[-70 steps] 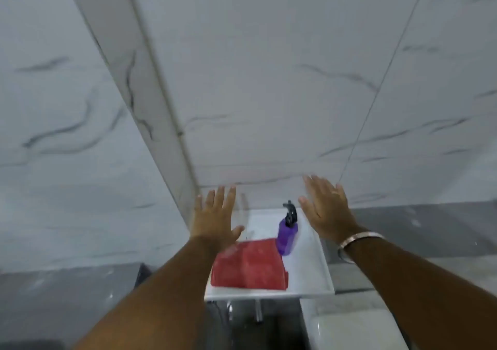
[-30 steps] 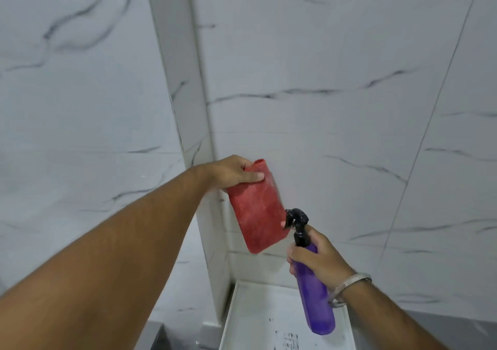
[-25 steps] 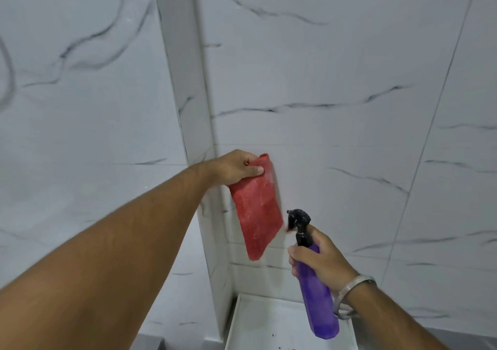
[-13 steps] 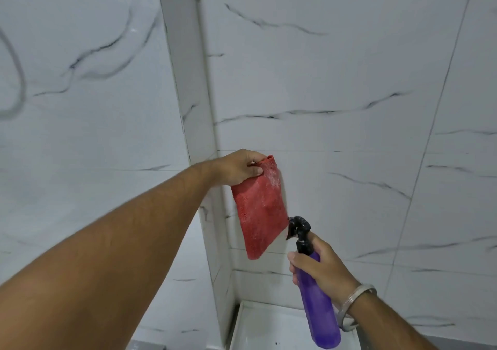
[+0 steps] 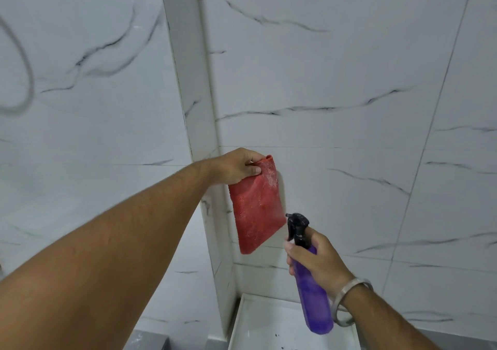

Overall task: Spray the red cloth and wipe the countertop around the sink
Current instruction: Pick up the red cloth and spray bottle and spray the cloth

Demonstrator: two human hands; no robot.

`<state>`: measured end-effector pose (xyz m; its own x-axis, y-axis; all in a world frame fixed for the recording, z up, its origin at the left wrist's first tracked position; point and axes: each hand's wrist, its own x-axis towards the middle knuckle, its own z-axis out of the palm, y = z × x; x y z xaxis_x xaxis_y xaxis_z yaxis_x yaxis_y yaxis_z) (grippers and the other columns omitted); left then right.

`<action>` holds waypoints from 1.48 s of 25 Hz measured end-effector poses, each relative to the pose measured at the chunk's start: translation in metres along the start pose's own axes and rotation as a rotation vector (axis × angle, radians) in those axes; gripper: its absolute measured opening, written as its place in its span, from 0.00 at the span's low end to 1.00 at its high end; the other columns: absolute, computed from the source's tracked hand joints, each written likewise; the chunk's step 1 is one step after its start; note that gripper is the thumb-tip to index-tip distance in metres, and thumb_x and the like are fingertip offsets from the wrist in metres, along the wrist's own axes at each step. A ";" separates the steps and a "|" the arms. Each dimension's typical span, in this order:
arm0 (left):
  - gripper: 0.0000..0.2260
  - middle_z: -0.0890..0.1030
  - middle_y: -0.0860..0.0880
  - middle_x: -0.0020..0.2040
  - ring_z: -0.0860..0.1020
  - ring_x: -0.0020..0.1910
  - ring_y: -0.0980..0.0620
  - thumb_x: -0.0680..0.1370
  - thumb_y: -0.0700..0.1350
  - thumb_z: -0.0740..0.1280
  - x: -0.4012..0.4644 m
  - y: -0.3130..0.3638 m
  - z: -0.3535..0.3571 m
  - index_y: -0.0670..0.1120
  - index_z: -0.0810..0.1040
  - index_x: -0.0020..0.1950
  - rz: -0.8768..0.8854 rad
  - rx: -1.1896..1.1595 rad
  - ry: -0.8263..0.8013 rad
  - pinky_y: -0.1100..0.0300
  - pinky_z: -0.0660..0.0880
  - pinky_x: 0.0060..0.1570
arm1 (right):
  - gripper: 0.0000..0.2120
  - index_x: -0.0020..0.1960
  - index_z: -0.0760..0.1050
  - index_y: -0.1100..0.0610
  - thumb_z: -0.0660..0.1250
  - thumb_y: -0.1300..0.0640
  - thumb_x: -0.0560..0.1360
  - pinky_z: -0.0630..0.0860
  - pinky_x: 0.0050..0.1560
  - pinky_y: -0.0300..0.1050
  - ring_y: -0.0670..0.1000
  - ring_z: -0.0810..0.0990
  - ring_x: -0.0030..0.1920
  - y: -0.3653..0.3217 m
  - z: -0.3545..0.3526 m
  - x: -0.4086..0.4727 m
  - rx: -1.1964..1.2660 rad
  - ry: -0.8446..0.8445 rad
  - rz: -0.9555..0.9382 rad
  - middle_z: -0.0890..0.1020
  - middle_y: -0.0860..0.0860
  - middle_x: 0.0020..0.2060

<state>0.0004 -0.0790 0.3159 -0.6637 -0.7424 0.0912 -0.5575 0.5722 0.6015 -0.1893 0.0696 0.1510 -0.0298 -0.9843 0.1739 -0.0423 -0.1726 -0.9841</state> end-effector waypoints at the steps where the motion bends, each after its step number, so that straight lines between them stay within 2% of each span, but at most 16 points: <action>1: 0.12 0.84 0.52 0.49 0.84 0.48 0.56 0.85 0.43 0.62 -0.001 0.002 0.000 0.56 0.80 0.48 -0.004 0.004 0.001 0.65 0.79 0.44 | 0.06 0.45 0.78 0.51 0.72 0.50 0.71 0.82 0.40 0.49 0.55 0.82 0.33 -0.005 0.001 0.004 -0.007 0.006 -0.023 0.83 0.53 0.33; 4: 0.13 0.84 0.53 0.49 0.83 0.47 0.57 0.85 0.42 0.61 -0.004 0.006 0.000 0.57 0.80 0.48 -0.013 0.012 -0.004 0.67 0.78 0.42 | 0.06 0.49 0.79 0.49 0.72 0.51 0.73 0.83 0.40 0.49 0.54 0.83 0.35 -0.014 0.006 0.012 -0.009 -0.005 -0.050 0.83 0.52 0.35; 11: 0.10 0.84 0.52 0.50 0.83 0.47 0.57 0.85 0.41 0.61 -0.005 0.006 0.009 0.52 0.81 0.54 -0.031 0.017 -0.009 0.68 0.78 0.42 | 0.04 0.47 0.78 0.46 0.73 0.52 0.75 0.83 0.42 0.48 0.51 0.84 0.37 -0.011 0.008 0.015 -0.068 0.081 -0.103 0.84 0.49 0.39; 14: 0.10 0.83 0.50 0.51 0.82 0.47 0.57 0.85 0.40 0.61 -0.005 0.002 0.017 0.49 0.81 0.55 -0.043 0.034 -0.008 0.69 0.78 0.42 | 0.19 0.63 0.72 0.43 0.72 0.44 0.74 0.83 0.50 0.50 0.49 0.84 0.48 0.011 -0.005 0.012 -0.114 0.098 0.028 0.83 0.46 0.51; 16: 0.10 0.83 0.51 0.50 0.81 0.46 0.57 0.85 0.39 0.61 -0.006 -0.002 0.025 0.48 0.81 0.55 -0.046 0.044 -0.011 0.70 0.78 0.42 | 0.23 0.66 0.73 0.52 0.71 0.44 0.75 0.81 0.52 0.48 0.46 0.83 0.52 0.040 -0.017 0.003 -0.193 0.085 0.153 0.83 0.49 0.57; 18: 0.10 0.82 0.50 0.50 0.81 0.46 0.57 0.84 0.38 0.61 -0.007 -0.009 0.036 0.45 0.81 0.58 -0.054 0.054 -0.017 0.69 0.78 0.44 | 0.18 0.59 0.77 0.61 0.71 0.49 0.76 0.78 0.49 0.41 0.46 0.81 0.53 0.079 -0.029 -0.008 -0.213 0.145 0.250 0.81 0.54 0.60; 20: 0.10 0.83 0.47 0.51 0.81 0.48 0.53 0.84 0.38 0.61 -0.011 -0.019 0.050 0.42 0.81 0.60 -0.078 0.063 -0.022 0.67 0.79 0.45 | 0.15 0.58 0.77 0.64 0.70 0.53 0.78 0.74 0.50 0.44 0.56 0.82 0.53 0.120 -0.039 -0.024 -0.203 0.228 0.341 0.83 0.60 0.57; 22: 0.10 0.83 0.44 0.53 0.82 0.50 0.48 0.84 0.38 0.61 -0.015 -0.031 0.064 0.40 0.81 0.60 -0.103 0.065 -0.042 0.61 0.79 0.48 | 0.14 0.57 0.77 0.64 0.69 0.54 0.78 0.75 0.53 0.52 0.61 0.80 0.48 0.152 -0.043 -0.037 -0.206 0.301 0.435 0.82 0.60 0.46; 26: 0.09 0.84 0.46 0.50 0.82 0.46 0.53 0.84 0.37 0.62 -0.027 -0.054 0.094 0.41 0.82 0.58 -0.148 0.055 -0.079 0.62 0.78 0.46 | 0.08 0.46 0.75 0.57 0.71 0.54 0.76 0.70 0.37 0.43 0.63 0.79 0.45 0.189 -0.048 -0.054 -0.197 0.455 0.490 0.78 0.54 0.37; 28: 0.09 0.83 0.52 0.47 0.81 0.42 0.60 0.83 0.37 0.62 -0.035 -0.062 0.104 0.45 0.82 0.55 -0.172 0.051 -0.093 0.67 0.76 0.42 | 0.19 0.53 0.74 0.59 0.77 0.51 0.71 0.76 0.44 0.48 0.60 0.79 0.49 0.196 -0.049 -0.060 -0.200 0.490 0.453 0.79 0.56 0.45; 29: 0.10 0.83 0.54 0.45 0.80 0.40 0.63 0.83 0.37 0.62 -0.039 -0.065 0.109 0.48 0.82 0.54 -0.181 0.044 -0.101 0.70 0.75 0.41 | 0.32 0.63 0.70 0.61 0.80 0.49 0.67 0.77 0.55 0.55 0.60 0.78 0.56 0.199 -0.050 -0.065 -0.224 0.495 0.460 0.78 0.58 0.54; 30: 0.10 0.82 0.55 0.45 0.80 0.39 0.65 0.83 0.37 0.62 -0.042 -0.067 0.111 0.49 0.82 0.54 -0.187 0.034 -0.106 0.72 0.74 0.39 | 0.45 0.71 0.62 0.63 0.82 0.49 0.64 0.72 0.66 0.59 0.60 0.74 0.64 0.201 -0.051 -0.071 -0.241 0.509 0.486 0.74 0.59 0.64; 32: 0.10 0.82 0.55 0.45 0.80 0.39 0.66 0.83 0.37 0.62 -0.047 -0.071 0.115 0.49 0.81 0.55 -0.201 0.014 -0.101 0.75 0.74 0.38 | 0.62 0.79 0.46 0.62 0.83 0.47 0.62 0.54 0.78 0.54 0.58 0.57 0.78 0.203 -0.055 -0.088 -0.273 0.541 0.500 0.57 0.58 0.79; 34: 0.10 0.82 0.55 0.46 0.80 0.39 0.67 0.83 0.38 0.62 -0.052 -0.073 0.118 0.49 0.81 0.56 -0.210 0.004 -0.085 0.75 0.74 0.38 | 0.68 0.80 0.36 0.60 0.79 0.38 0.60 0.41 0.75 0.48 0.55 0.42 0.80 0.201 -0.055 -0.113 -0.323 0.570 0.507 0.42 0.54 0.81; 35: 0.10 0.82 0.55 0.46 0.80 0.39 0.67 0.83 0.38 0.62 -0.055 -0.072 0.119 0.49 0.81 0.56 -0.216 -0.001 -0.080 0.75 0.74 0.38 | 0.68 0.80 0.37 0.60 0.75 0.32 0.59 0.40 0.74 0.48 0.54 0.40 0.80 0.201 -0.053 -0.130 -0.361 0.611 0.479 0.40 0.54 0.80; 37: 0.11 0.82 0.57 0.45 0.81 0.39 0.67 0.83 0.38 0.62 -0.061 -0.071 0.120 0.52 0.81 0.52 -0.229 -0.014 -0.085 0.75 0.74 0.36 | 0.61 0.80 0.48 0.56 0.75 0.32 0.60 0.49 0.74 0.47 0.58 0.52 0.79 0.207 -0.035 -0.170 -0.417 0.637 0.358 0.54 0.57 0.80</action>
<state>0.0208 -0.0324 0.1726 -0.5604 -0.8201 -0.1152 -0.6918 0.3871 0.6095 -0.2277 0.2030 -0.0809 -0.6641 -0.7468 -0.0360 -0.2845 0.2969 -0.9115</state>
